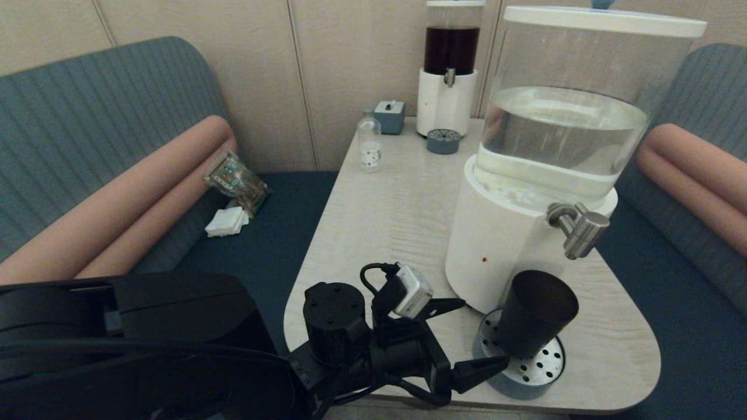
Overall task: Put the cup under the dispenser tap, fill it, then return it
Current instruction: Place it under the water dispenser, then turn on the faucet
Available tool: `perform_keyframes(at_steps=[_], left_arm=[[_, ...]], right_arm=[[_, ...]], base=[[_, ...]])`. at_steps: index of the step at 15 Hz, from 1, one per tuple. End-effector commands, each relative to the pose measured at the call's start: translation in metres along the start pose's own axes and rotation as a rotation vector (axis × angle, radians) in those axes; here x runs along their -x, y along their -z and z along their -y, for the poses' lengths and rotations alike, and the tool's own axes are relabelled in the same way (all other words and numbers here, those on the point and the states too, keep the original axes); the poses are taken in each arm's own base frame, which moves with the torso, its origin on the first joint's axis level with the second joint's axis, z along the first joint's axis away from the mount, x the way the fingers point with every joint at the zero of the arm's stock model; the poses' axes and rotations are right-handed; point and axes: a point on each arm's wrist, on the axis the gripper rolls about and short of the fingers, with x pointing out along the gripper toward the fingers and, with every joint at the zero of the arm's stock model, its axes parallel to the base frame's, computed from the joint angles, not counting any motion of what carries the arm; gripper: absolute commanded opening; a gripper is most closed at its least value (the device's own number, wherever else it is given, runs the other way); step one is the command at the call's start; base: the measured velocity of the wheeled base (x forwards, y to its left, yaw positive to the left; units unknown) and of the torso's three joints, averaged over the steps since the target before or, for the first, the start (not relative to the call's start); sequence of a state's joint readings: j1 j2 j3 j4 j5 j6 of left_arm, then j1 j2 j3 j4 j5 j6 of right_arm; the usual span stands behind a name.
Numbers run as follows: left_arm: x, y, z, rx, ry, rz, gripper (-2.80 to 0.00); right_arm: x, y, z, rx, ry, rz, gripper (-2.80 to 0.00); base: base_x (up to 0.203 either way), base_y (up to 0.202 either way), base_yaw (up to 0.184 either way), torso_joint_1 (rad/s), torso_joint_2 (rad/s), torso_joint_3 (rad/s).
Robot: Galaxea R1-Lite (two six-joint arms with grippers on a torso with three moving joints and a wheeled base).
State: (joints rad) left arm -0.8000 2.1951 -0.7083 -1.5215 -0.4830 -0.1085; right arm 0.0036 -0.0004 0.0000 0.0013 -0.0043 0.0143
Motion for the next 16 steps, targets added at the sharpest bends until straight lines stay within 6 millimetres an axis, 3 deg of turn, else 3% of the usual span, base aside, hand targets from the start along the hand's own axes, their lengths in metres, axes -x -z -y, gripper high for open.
perform_keyframes(at_steps=[1,6,10,16], left_arm=[[-0.001,-0.002,0.0,-0.005,0.004,0.014,-2.8],[-0.008,0.008,-0.005,0.001,0.004,0.002,-2.8],[-0.027,0.021,-0.016,-0.001,0.005,0.015,-2.8],[-0.036,0.027,-0.021,-0.001,0.009,0.026,-2.8]], right_arm=[[0.0,0.0,0.0,-0.001,0.001,-0.001,-2.8],[0.0,0.0,0.0,-0.001,0.001,-0.001,-2.8],[0.0,0.0,0.0,-0.001,-0.001,-0.001,-2.8],[0.0,0.0,0.0,-0.001,-0.001,-0.001,-2.8]], base=[[0.0,0.0,0.0,0.0,0.0,0.0],[0.0,0.0,0.0,0.0,0.0,0.0],[0.0,0.0,0.0,0.0,0.0,0.0],[0.0,0.0,0.0,0.0,0.0,0.0]])
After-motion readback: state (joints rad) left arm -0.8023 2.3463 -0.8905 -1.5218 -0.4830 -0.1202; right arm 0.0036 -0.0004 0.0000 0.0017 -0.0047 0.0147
